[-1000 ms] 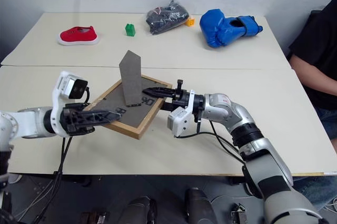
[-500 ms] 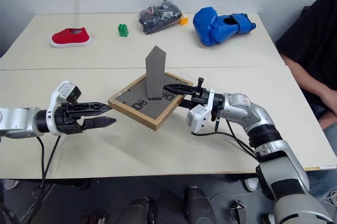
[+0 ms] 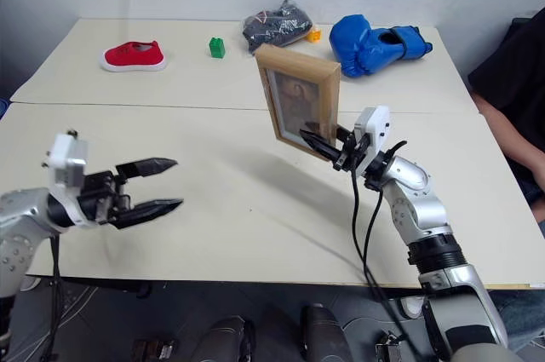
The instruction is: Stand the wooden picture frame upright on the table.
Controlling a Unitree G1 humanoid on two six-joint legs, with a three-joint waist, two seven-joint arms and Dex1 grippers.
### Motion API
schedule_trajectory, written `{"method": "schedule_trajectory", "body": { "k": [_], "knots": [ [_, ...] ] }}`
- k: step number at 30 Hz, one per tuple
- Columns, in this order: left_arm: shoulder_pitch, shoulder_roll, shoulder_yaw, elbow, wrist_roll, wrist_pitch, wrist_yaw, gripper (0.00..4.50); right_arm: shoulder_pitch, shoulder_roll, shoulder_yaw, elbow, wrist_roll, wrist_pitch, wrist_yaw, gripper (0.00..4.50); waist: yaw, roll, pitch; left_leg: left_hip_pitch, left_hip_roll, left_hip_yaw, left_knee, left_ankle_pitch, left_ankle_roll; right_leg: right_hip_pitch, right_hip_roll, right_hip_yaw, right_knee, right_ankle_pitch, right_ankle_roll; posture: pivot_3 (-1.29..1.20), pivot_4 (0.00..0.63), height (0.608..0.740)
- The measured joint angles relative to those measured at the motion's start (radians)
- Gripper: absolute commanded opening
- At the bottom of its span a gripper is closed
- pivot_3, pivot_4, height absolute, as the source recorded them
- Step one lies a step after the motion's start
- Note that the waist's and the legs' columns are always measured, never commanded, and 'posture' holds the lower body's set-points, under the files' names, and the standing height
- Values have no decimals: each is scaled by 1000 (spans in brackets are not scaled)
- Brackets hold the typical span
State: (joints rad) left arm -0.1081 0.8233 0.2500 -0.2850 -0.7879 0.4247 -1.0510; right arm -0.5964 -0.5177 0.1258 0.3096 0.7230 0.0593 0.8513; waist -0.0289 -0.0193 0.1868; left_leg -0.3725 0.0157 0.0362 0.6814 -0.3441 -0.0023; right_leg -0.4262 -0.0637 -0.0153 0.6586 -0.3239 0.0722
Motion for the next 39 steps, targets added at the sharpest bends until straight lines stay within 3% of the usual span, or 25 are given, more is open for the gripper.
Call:
{"method": "schedule_trajectory", "body": {
  "k": [7, 12, 17, 31, 39],
  "knots": [
    [0, -46, -6, 28, 52, -43, -10, 4500, -102, 132, -86, 323, -106, -49, 79, 1273, -10, 0, 0, 1, 0, 2, 0, 0, 0, -1, 1, 1, 2, 0, 0, 0, 150, 740],
    [-19, -57, -5, 28, 52, -38, -4, 4500, -131, 179, -154, 433, -120, -57, 115, 1273, -13, 0, 0, 2, 0, 1, 1, 0, 0, 0, 1, 1, 2, 0, 0, 0, 150, 740],
    [-18, -57, 2, 28, 52, -32, 0, 4500, -133, 195, -213, 475, -124, -26, 123, 1273, -13, 0, 0, 2, 0, 1, 1, 0, 0, 2, 1, 1, 2, 0, 0, 0, 150, 740],
    [-20, -57, 7, 66, 90, -56, -29, 4500, -108, 153, -204, 400, -260, 60, 105, 1273, -6, -1, -2, 7, 0, 0, 1, 0, 0, 6, 0, 0, -1, 0, 0, 0, 150, 740],
    [-45, -57, 4, 101, 107, -61, -45, 4500, -59, 133, -222, 394, -302, 78, 110, 3908, -2, -1, -1, 10, 0, -1, -3, -1, 1, 12, -1, -2, -4, 0, 0, 0, 150, 740]
  ]
}}
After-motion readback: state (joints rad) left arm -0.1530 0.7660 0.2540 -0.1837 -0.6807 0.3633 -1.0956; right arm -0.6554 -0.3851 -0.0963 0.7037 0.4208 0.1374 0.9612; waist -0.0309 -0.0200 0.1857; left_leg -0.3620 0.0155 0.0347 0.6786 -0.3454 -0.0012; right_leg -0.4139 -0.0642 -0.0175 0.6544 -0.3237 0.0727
